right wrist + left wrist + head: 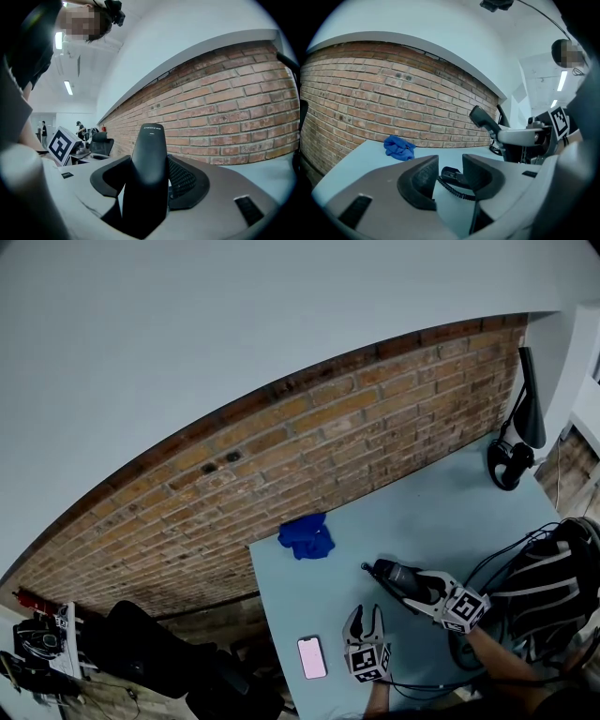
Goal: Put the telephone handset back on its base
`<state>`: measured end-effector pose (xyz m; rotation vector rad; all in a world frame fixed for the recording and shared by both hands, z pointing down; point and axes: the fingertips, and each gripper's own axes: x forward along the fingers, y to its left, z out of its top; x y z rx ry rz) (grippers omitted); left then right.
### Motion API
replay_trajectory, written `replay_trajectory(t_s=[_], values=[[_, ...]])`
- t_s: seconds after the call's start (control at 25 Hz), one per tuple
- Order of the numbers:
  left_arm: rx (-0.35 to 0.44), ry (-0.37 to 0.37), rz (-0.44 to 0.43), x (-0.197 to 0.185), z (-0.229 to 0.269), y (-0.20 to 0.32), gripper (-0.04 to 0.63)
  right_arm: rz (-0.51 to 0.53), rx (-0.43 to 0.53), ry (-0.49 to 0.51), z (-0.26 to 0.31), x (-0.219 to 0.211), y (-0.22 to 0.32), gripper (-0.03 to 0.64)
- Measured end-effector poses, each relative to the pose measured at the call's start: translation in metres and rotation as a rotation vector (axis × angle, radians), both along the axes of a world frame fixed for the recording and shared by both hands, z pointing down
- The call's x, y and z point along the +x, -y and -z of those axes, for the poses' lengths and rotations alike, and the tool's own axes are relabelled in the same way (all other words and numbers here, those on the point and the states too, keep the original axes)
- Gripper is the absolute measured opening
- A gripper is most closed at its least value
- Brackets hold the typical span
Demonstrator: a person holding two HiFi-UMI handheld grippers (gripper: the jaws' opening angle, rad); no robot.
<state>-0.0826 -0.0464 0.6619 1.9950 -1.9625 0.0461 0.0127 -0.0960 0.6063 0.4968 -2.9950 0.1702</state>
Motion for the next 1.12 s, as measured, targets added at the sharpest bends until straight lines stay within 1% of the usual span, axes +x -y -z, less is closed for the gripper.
replay_trajectory(t_s=[0.08,0.16,0.28,0.4,0.6,0.76,0.92,1.12], values=[[0.005,0.02,0.019,-0.006,0.002,0.005,0.186,-0.016,-0.001,0.02,0.003,-0.005,-0.001,0.249],[0.004,0.038,0.056,-0.012,0.002,0.009,0.186,-0.031,0.0,0.028,0.004,-0.007,-0.002,0.249],[0.005,0.102,0.09,-0.02,0.003,0.018,0.186,-0.051,0.003,0.035,0.005,-0.011,-0.001,0.249],[0.012,0.162,0.088,-0.018,0.011,0.026,0.186,-0.072,-0.002,0.049,0.005,-0.014,0.0,0.249],[-0.005,0.251,0.044,-0.001,0.015,0.037,0.186,-0.112,-0.01,0.058,0.001,-0.007,0.002,0.249],[-0.004,0.255,0.032,0.006,0.016,0.04,0.186,-0.12,-0.01,0.065,0.002,-0.002,0.003,0.249],[-0.012,0.262,0.035,0.002,0.015,0.038,0.186,-0.116,0.0,0.062,0.005,0.002,0.005,0.249],[-0.037,0.258,0.053,-0.001,0.013,0.038,0.186,-0.067,0.024,0.014,0.007,0.004,0.014,0.249]])
